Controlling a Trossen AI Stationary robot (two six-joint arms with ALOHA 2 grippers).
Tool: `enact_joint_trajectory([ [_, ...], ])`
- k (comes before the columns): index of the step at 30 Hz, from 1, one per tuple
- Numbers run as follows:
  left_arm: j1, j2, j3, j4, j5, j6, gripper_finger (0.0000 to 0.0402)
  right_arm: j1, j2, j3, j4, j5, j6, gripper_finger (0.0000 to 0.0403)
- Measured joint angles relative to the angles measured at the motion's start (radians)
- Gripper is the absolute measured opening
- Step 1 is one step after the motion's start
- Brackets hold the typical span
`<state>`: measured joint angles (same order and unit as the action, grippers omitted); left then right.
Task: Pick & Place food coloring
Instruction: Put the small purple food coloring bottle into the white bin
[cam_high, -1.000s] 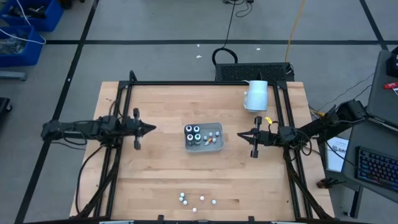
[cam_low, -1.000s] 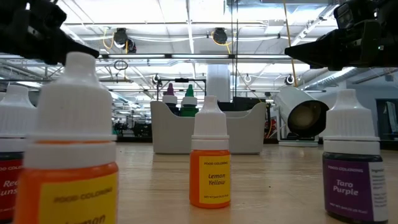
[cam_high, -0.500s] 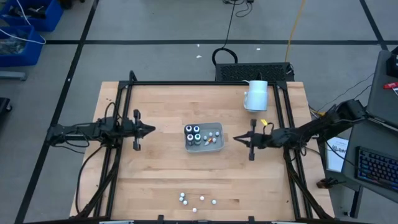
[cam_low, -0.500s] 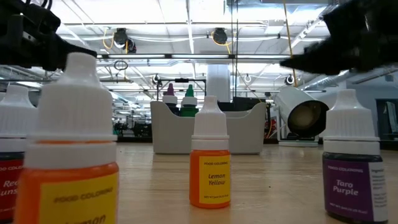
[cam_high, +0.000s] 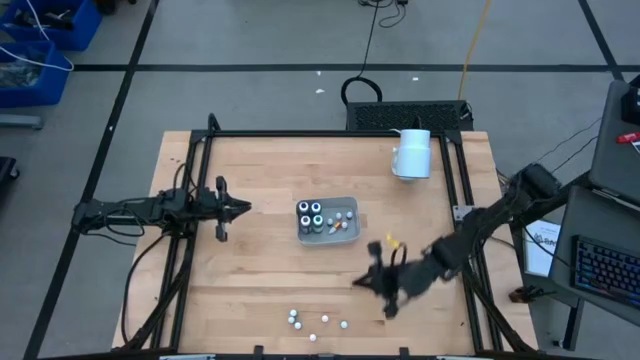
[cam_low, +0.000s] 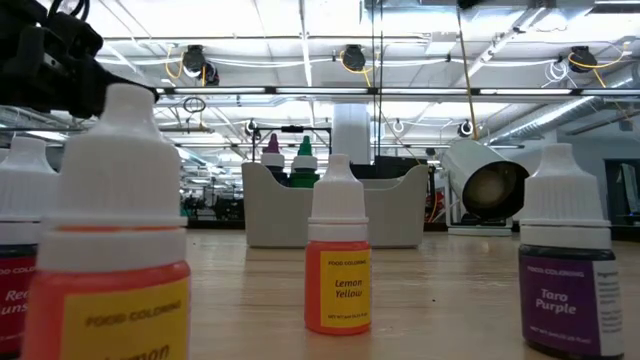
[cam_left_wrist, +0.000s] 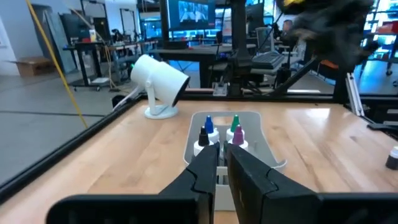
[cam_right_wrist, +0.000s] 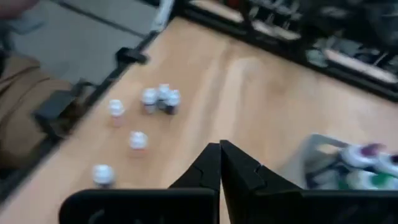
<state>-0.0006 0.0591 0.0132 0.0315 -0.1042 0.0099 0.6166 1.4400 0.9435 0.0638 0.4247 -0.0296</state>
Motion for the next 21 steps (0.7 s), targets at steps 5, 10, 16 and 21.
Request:
enact_joint_trajectory([
  [5,0.000,0.000,0.000,0.001,0.000,-0.048,0.0046,0.076,0.215,0.181,-0.079,0.097,0.091,0.0000],
  [10,0.000,0.000,0.000,0.000,0.000,-0.046,0.0047,0.089,0.360,0.215,-0.034,0.098,0.129,0.0000],
  [16,0.000,0.000,0.000,-0.003,0.000,-0.042,0.0047,0.095,0.410,0.209,0.025,0.040,0.163,0.0035],
  [21,0.000,0.000,0.000,-0.004,-0.001,-0.006,0.0047,0.095,0.410,0.210,0.059,0.016,0.158,0.0108],
])
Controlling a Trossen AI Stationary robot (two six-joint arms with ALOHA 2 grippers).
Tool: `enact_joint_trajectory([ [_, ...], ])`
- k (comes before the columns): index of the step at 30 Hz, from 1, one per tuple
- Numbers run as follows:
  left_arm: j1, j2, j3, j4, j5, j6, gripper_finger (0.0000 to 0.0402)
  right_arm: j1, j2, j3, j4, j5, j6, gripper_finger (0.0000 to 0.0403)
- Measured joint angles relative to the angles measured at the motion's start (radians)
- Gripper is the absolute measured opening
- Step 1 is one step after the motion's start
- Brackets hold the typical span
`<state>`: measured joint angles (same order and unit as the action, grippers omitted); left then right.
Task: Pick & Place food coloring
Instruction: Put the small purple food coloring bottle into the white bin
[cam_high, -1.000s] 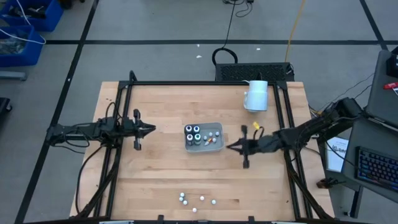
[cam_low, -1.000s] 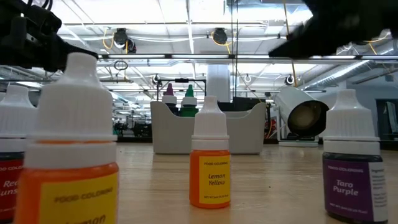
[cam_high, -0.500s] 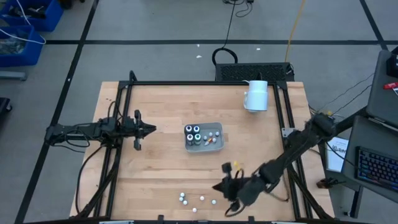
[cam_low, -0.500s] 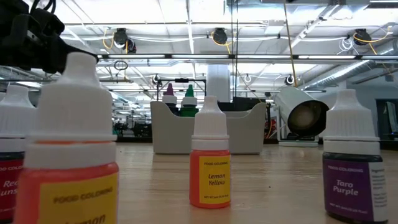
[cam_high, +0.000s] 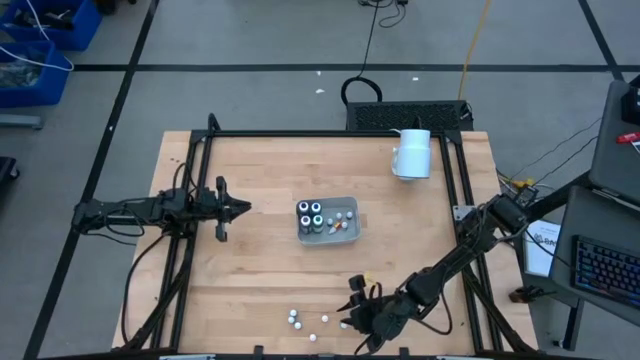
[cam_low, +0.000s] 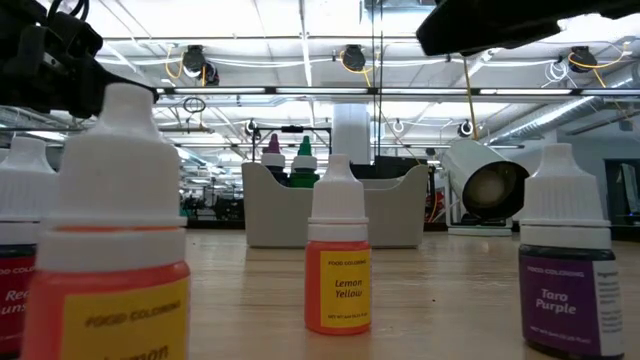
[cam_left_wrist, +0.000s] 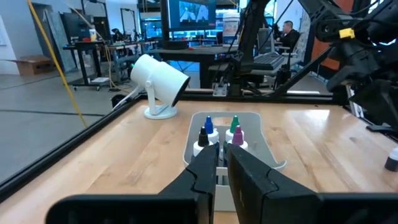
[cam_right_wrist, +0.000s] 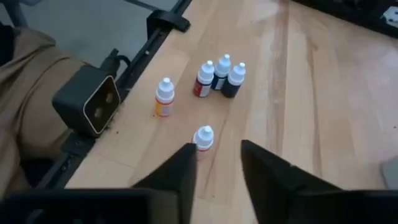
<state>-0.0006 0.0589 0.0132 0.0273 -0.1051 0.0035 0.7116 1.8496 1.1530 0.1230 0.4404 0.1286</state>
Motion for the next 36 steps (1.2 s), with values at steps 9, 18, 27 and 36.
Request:
enact_joint_trajectory([
  [9,0.000,0.000,0.000,-0.006,0.000,-0.002,0.0047,-0.013,0.007,0.000,-0.004,-0.181,0.028,0.0196],
  [18,0.000,0.000,0.000,-0.007,-0.001,-0.001,0.0047,-0.014,0.078,-0.002,0.001,-0.184,0.043,0.0190],
  [27,0.000,0.000,0.000,-0.008,0.000,-0.003,0.0047,-0.015,0.129,-0.002,0.072,-0.210,0.043,0.0183],
  [36,0.000,0.000,0.000,-0.008,0.000,0.001,0.0047,-0.017,0.141,-0.002,0.116,-0.202,0.074,0.0168],
])
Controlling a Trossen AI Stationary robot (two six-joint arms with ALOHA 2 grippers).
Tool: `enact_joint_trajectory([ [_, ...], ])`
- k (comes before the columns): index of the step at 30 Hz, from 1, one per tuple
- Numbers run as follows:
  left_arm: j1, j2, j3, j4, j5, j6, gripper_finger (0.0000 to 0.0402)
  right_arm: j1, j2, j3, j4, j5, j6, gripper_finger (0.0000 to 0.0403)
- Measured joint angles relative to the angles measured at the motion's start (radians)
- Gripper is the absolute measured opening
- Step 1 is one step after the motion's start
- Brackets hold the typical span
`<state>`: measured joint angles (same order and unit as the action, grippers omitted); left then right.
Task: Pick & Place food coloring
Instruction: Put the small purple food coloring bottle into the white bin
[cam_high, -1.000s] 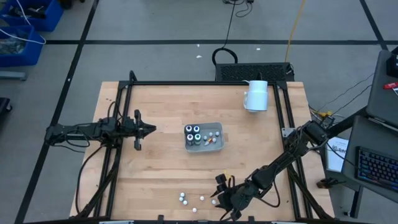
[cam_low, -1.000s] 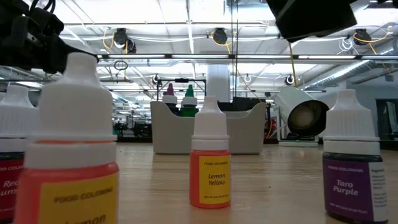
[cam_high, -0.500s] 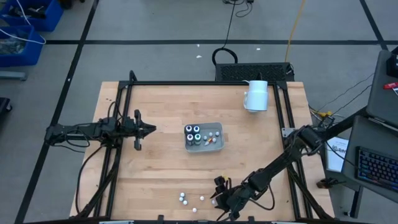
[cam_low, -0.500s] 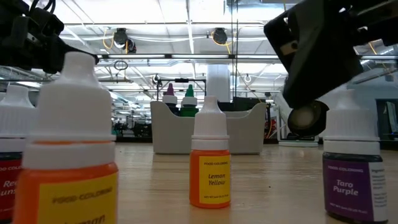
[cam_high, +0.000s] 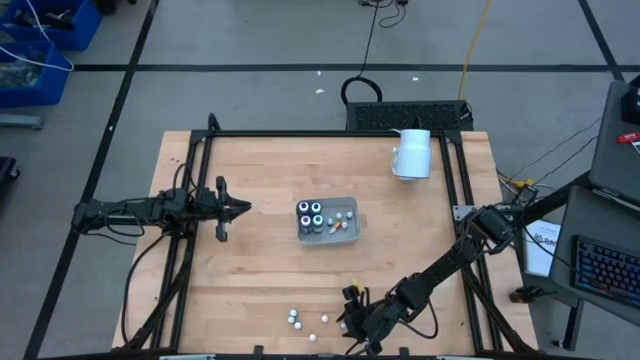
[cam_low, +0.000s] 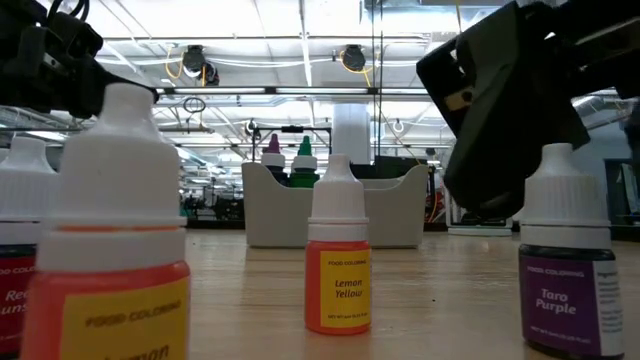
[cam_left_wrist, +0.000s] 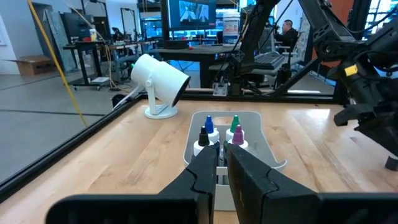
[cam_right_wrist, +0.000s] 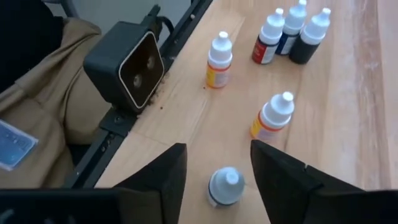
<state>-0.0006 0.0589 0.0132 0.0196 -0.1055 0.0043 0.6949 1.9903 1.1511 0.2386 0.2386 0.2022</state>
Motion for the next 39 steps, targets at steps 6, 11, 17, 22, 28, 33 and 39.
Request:
enact_joint_trajectory([
  [6,0.000,0.000,0.000,0.000,-0.001,0.028,0.0047,-0.001,0.000,0.000,-0.006,-0.001,0.022,0.0138],
  [11,0.000,0.000,0.000,0.000,-0.008,0.050,0.0047,-0.002,-0.001,-0.014,-0.009,-0.004,0.023,0.0110],
  [17,0.000,0.000,0.000,0.000,-0.008,0.045,0.0047,-0.008,-0.001,-0.048,0.012,-0.004,0.058,0.0075],
  [22,0.000,0.000,0.000,0.000,-0.008,0.035,0.0047,-0.009,-0.001,-0.052,0.042,-0.005,0.030,0.0062],
  [28,0.000,0.000,-0.001,0.000,-0.008,0.032,0.0047,-0.009,-0.042,-0.052,0.036,0.044,-0.013,0.0062],
  [33,0.000,0.000,-0.001,0.001,-0.008,0.032,0.0047,-0.015,-0.172,-0.052,-0.056,0.253,-0.051,0.0060],
  [39,0.000,0.000,-0.001,0.001,-0.008,0.018,0.0047,-0.089,-0.344,-0.052,-0.287,0.539,-0.038,0.0060],
])
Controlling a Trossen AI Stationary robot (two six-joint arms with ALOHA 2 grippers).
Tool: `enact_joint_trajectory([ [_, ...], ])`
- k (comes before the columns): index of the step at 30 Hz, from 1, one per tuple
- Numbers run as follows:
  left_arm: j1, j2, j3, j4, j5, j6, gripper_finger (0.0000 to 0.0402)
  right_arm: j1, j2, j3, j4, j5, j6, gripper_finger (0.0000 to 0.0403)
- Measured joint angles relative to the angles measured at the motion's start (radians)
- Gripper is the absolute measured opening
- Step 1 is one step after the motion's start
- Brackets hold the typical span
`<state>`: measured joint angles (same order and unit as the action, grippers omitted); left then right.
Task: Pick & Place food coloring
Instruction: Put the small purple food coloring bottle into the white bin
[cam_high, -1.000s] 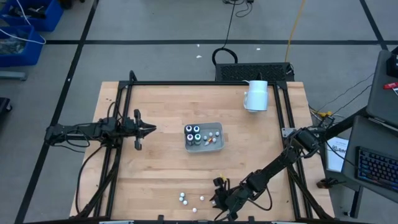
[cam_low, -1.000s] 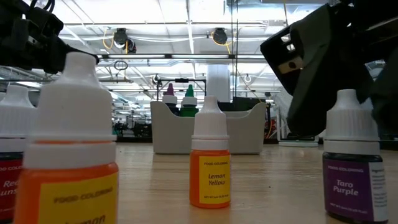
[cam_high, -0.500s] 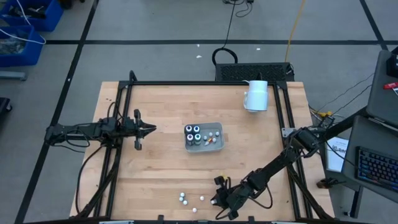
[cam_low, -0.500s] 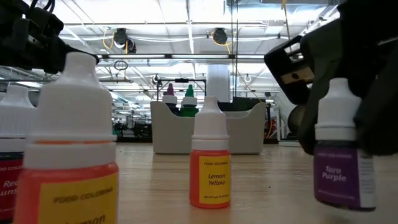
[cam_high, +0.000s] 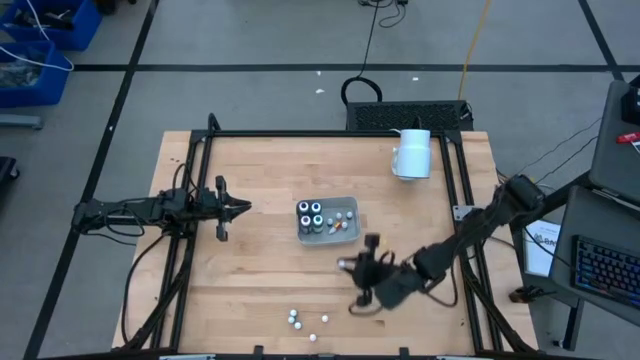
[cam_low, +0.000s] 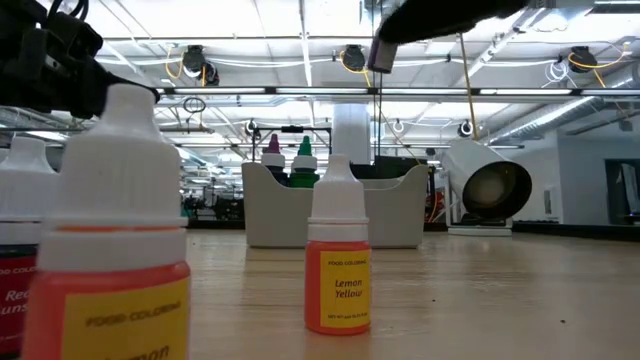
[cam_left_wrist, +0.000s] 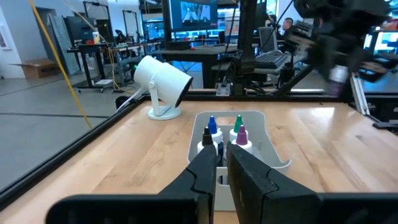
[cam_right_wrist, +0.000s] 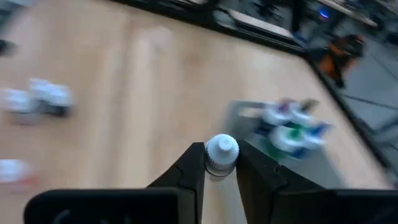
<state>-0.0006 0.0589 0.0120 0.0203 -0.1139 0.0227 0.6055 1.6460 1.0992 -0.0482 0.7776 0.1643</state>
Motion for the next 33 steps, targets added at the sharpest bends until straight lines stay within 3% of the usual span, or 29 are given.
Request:
enact_joint_trajectory([
  [7,0.000,0.000,0.000,0.000,0.000,-0.032,0.0047,-0.191,-0.041,0.000,-0.152,0.001,-0.037,0.0060],
  [16,0.000,0.000,0.000,0.000,0.008,-0.069,0.0047,-0.413,0.021,-0.001,-0.074,-0.292,-0.097,0.0060],
  [25,0.000,0.007,0.000,-0.002,0.011,-0.111,0.0047,-0.518,0.090,-0.001,-0.025,-0.311,-0.098,0.0059],
  [33,0.000,0.058,0.000,-0.002,0.017,-0.116,0.0047,-0.546,0.122,-0.001,-0.020,-0.346,-0.065,0.0059],
])
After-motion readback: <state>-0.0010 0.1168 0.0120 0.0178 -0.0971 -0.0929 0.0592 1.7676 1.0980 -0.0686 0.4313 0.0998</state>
